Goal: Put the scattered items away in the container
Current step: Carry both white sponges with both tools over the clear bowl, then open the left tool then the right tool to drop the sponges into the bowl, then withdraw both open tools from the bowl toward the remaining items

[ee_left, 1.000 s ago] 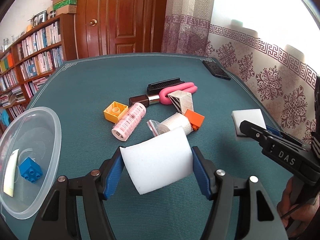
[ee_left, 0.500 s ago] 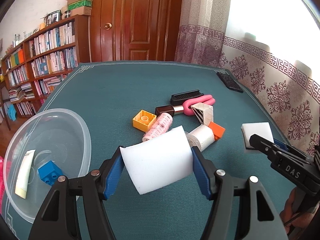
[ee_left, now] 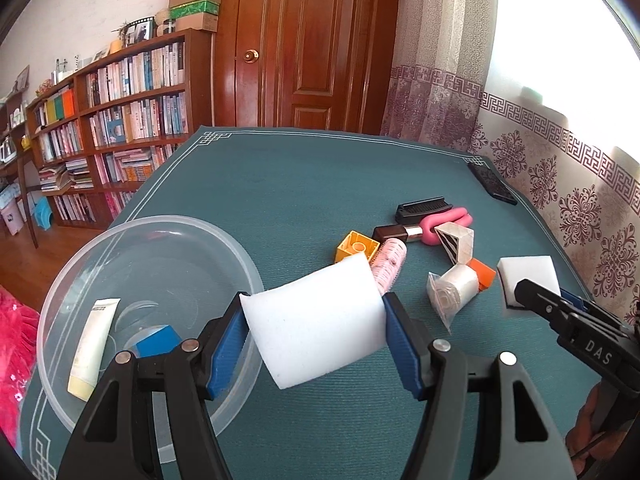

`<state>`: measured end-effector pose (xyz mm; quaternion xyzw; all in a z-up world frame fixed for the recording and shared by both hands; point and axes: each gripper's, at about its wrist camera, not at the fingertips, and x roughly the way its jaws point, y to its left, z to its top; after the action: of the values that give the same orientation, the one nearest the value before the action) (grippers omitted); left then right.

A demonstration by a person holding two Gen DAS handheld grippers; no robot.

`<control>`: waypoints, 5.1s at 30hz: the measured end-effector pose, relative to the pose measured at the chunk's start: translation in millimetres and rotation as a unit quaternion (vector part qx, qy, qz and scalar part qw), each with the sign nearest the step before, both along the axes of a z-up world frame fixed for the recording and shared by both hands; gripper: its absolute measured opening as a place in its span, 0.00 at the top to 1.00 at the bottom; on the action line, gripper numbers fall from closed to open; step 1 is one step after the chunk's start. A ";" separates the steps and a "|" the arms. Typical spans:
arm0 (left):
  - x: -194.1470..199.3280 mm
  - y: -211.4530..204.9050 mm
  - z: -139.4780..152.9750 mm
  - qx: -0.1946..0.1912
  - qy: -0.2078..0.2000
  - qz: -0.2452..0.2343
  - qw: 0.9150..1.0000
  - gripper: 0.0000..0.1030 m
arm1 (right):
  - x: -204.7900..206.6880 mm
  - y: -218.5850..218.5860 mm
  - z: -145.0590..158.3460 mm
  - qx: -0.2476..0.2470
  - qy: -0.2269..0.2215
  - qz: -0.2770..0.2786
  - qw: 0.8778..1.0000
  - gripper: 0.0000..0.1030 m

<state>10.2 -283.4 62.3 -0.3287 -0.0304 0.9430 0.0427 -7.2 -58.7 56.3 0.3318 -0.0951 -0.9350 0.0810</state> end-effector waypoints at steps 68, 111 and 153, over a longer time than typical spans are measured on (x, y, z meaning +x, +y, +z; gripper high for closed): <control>17.7 -185.9 -8.2 0.039 0.003 0.137 0.990 0.20 | -35.7 -219.9 5.5 0.005 -0.013 0.189 0.982 0.48; 18.9 -142.5 -8.5 0.022 -0.007 0.085 0.996 0.20 | -28.9 -158.5 -5.9 -0.021 -0.019 0.148 0.989 0.39; 1.0 3.9 -5.0 -0.004 -0.031 -0.056 0.998 0.20 | -36.9 10.6 -14.8 0.023 -0.021 -0.014 0.999 0.39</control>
<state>11.2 -279.5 57.3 -0.3589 -0.0094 0.9286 0.0936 -44.1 -48.1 41.5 0.3519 -0.0802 -0.9308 0.0586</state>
